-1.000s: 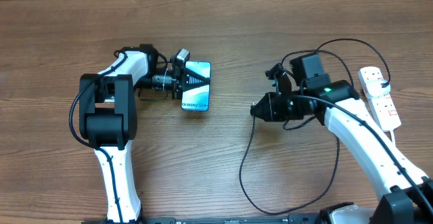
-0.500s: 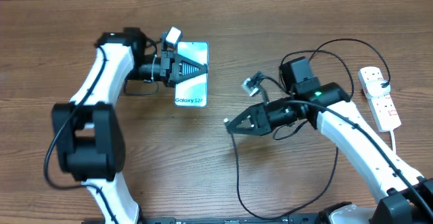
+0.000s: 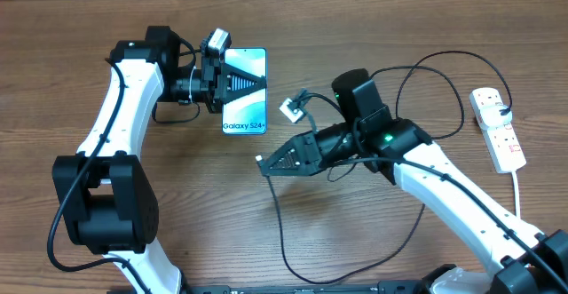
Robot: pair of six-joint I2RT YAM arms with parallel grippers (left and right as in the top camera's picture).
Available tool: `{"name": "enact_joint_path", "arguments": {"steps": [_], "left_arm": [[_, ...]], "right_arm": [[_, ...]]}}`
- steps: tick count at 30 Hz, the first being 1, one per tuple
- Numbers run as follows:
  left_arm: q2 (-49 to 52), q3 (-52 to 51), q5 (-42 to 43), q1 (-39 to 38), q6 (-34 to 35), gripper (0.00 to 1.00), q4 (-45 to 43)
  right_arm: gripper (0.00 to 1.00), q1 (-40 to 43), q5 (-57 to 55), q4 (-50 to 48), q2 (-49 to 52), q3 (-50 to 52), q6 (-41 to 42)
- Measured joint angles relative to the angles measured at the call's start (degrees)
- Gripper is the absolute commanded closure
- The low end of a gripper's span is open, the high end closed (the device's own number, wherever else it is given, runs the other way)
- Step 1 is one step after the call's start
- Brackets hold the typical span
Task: Plug charger to phone and switch on socket
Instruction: 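Raise the phone with the left gripper and bring the plug toward its bottom port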
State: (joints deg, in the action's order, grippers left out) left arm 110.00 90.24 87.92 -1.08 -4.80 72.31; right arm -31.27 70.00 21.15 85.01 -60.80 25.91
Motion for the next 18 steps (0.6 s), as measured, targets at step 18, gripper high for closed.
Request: {"name": "enact_joint_path", "arguments": {"steps": [18], "left_arm": [[0.0,0.0,0.0,0.6,4.8,0.96,-2.3]], "right_arm": [[0.96,-8.2,-22.0,-16.2,-0.4,0.1,14.6]]}}
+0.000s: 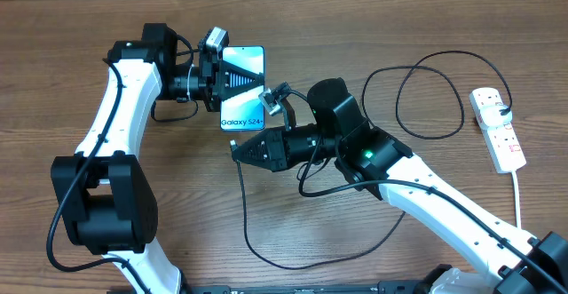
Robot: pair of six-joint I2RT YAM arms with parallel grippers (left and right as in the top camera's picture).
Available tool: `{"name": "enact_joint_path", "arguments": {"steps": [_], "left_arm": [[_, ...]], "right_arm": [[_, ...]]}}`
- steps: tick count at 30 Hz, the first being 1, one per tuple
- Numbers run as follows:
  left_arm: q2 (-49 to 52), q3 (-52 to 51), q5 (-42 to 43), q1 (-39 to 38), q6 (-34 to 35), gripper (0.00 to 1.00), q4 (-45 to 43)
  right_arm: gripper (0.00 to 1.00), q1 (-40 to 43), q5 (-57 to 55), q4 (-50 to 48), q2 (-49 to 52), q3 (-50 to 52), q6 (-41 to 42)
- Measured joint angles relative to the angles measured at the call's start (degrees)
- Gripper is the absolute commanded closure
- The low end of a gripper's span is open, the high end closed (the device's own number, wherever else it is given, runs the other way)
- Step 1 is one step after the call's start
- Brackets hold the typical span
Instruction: Plug charger to phone and switch on socket
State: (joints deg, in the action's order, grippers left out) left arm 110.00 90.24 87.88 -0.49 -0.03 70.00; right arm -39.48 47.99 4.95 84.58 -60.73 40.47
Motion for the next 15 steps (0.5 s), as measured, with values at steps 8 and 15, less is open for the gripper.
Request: {"name": "enact_joint_path", "arguments": {"steps": [8,15], "left_arm": [[0.0,0.0,0.0,0.6,1.6,0.96,-1.0],[0.0,0.0,0.0,2.8,3.6,0.96,-1.1]], "right_arm": [[0.96,0.0,-2.2,-1.2,0.0,0.0,0.1],[0.96,0.0,-4.8,-1.2,0.0,0.0,1.5]]}}
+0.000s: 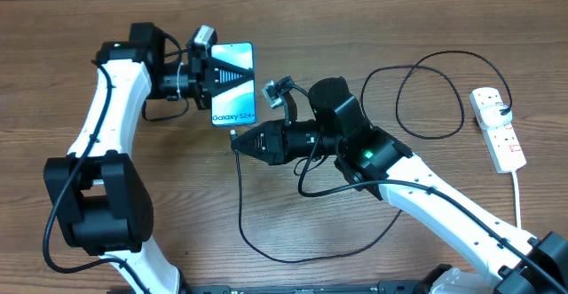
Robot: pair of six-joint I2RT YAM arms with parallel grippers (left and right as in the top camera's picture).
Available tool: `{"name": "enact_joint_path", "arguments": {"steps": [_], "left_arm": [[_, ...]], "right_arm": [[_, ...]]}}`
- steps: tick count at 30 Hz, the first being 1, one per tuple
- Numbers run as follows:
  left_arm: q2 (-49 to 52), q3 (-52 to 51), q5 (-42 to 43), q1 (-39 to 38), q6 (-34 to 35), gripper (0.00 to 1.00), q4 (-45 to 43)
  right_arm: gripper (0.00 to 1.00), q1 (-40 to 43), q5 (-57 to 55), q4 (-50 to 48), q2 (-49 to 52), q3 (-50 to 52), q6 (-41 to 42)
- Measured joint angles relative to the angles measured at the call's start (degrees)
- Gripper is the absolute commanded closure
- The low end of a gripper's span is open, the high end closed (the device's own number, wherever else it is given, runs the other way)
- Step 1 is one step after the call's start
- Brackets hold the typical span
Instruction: Plug charger to phone and switch on socket
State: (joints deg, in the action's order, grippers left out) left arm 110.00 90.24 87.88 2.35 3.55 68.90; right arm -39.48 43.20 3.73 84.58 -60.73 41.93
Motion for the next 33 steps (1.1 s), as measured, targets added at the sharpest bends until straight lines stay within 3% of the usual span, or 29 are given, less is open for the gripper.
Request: {"name": "enact_joint_path", "arguments": {"steps": [33], "left_arm": [[0.0,0.0,0.0,0.1,-0.8,0.96,-0.2]], "right_arm": [[0.96,0.0,-1.9,-1.5,0.0,0.0,4.8]]}}
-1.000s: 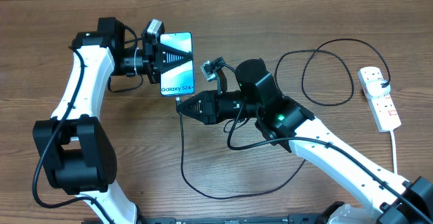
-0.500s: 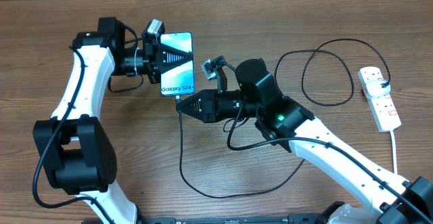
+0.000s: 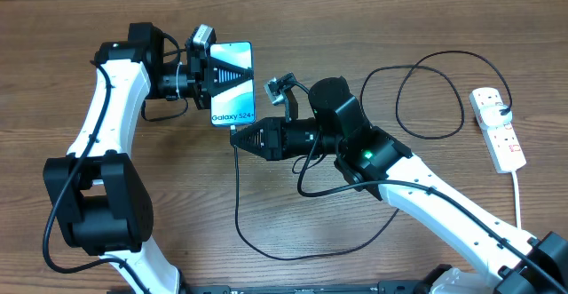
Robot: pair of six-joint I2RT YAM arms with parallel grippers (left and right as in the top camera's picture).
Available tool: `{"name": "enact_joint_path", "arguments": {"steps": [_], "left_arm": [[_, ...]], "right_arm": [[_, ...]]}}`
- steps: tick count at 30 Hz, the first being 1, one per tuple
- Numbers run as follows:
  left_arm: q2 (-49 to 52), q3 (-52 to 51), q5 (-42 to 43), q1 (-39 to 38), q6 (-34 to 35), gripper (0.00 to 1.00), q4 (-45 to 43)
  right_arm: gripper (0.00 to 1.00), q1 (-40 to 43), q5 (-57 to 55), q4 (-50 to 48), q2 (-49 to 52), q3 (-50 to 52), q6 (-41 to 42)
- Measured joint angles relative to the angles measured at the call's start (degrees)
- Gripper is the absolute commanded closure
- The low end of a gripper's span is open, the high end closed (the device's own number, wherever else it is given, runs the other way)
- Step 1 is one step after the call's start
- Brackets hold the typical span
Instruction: Plug charger to phone and switch on socket
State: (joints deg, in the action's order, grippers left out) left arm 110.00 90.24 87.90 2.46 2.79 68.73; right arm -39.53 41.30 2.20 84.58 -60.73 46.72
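Note:
A Galaxy S24 phone (image 3: 232, 83) with a lit blue screen lies on the table at upper left. My left gripper (image 3: 238, 76) reaches over it from the left, fingers on the phone's body, apparently shut on it. My right gripper (image 3: 236, 138) points left, just below the phone's bottom edge, and is shut on the charger plug of the black cable (image 3: 266, 241). That cable loops across the table to the white socket strip (image 3: 498, 128) at far right.
The cable makes a wide loop (image 3: 426, 94) at the back right and another near the front edge. A small camera (image 3: 280, 88) sits on the right wrist, close to the phone's right side.
The right gripper with the plug has shifted slightly left and up toward the phone's bottom edge. The left gripper and the phone have hardly moved.
First the right gripper held the plug mid-table, well right of the phone, with the left gripper on the phone. Then it was left, below the phone. The phone then sat further left and back, and the plug now lies just under its bottom edge.

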Motion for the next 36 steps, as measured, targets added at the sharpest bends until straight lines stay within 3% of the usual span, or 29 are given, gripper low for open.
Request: {"name": "enact_joint_path", "arguments": {"steps": [17,36], "left_arm": [[0.0,0.0,0.0,0.0,-1.5,0.96,-0.2],[0.0,0.0,0.0,-0.1,-1.5,0.96,-0.6]], "right_arm": [[0.96,-0.4,-1.2,0.4,0.0,0.0,8.7],[0.96,2.0,2.1,0.4,0.0,0.0,11.6]]}}
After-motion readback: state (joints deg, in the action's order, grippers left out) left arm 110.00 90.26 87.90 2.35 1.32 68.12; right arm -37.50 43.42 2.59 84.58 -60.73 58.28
